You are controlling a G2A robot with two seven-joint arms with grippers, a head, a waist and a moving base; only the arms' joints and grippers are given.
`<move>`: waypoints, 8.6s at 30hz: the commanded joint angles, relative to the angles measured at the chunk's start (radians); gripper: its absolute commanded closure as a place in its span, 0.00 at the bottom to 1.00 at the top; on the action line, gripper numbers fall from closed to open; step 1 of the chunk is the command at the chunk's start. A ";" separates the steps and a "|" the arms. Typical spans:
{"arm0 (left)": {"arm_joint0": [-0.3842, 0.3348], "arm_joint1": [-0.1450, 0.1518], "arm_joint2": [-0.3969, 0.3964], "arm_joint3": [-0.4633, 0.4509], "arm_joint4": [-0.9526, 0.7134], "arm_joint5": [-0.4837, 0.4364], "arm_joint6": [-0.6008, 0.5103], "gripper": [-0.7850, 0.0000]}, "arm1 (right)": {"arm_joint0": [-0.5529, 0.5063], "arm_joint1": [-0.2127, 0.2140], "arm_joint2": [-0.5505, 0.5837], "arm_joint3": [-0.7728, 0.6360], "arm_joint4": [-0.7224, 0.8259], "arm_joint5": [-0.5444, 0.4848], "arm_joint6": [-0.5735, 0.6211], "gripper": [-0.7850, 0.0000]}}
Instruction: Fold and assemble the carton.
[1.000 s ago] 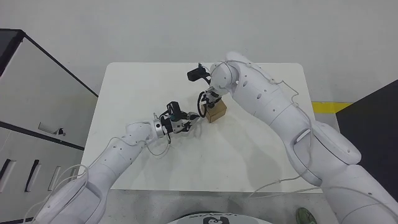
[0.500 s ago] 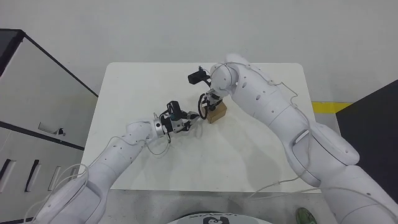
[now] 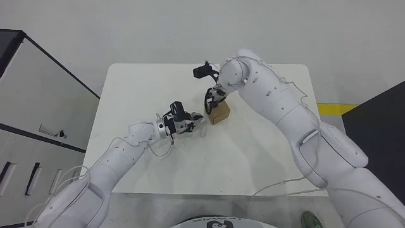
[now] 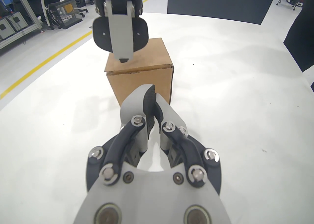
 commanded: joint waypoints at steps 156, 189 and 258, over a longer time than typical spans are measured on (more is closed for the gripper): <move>-0.093 -0.179 0.041 0.196 -0.259 0.058 -0.154 1.00 | -0.809 0.400 0.854 -0.526 0.926 -0.467 -0.145 0.00; 0.182 0.017 -0.254 -0.380 -0.159 -0.059 -0.261 1.00 | -0.778 0.427 0.892 -0.429 0.935 -0.478 -0.110 0.00; 0.486 0.141 -0.686 -1.378 -0.508 -0.245 -0.985 1.00 | -0.757 0.435 0.860 -0.375 0.967 -0.487 -0.044 0.00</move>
